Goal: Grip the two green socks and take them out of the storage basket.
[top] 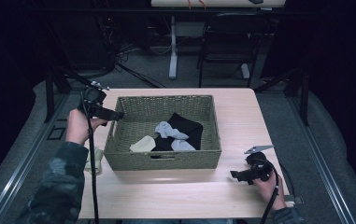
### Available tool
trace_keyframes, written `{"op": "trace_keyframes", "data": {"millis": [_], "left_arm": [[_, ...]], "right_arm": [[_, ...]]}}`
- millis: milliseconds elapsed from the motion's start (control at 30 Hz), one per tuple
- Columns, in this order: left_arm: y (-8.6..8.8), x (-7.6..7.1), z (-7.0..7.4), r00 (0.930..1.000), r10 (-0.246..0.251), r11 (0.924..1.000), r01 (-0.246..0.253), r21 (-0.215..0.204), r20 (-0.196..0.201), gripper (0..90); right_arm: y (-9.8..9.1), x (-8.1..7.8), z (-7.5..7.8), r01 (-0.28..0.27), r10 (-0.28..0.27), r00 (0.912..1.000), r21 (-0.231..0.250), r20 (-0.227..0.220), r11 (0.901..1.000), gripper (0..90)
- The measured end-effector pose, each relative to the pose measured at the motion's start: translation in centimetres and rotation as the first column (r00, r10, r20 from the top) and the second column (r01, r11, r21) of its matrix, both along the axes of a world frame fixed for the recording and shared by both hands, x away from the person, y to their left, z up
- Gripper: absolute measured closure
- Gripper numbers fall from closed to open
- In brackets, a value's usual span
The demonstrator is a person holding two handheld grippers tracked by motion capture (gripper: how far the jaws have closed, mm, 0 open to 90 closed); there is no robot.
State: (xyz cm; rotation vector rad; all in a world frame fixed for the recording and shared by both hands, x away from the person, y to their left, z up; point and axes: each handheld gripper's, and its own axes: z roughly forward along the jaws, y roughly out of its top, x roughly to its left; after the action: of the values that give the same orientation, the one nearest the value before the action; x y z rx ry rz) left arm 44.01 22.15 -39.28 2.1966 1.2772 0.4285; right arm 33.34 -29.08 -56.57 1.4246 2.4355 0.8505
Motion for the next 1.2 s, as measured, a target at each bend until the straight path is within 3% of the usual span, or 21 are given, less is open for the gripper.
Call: {"op": "trace_keyframes", "data": {"millis": [367, 700, 1200], "left_arm": [[-3.6, 2.0, -2.9, 0.9949, -0.076, 0.9965, 0.078, 0.031, -0.067, 6.7], [-4.8, 2.9, -5.3, 0.9886, -0.093, 0.994, 0.099, 0.046, -0.118, 7.8], [-6.8, 3.8, -8.1, 0.9693, -0.142, 0.9832, 0.162, 0.084, -0.2, 15.0]], "right_arm": [[0.0, 0.0, 0.0, 0.001, -0.001, 1.0, 0.001, 0.001, 1.0, 9.1], [-0.1, 0.0, 0.0, 0.0, 0.0, 1.0, 0.001, 0.002, 1.0, 9.2], [0.0, 0.0, 0.0, 0.0, 0.0, 1.0, 0.002, 0.001, 1.0, 9.2]]}}
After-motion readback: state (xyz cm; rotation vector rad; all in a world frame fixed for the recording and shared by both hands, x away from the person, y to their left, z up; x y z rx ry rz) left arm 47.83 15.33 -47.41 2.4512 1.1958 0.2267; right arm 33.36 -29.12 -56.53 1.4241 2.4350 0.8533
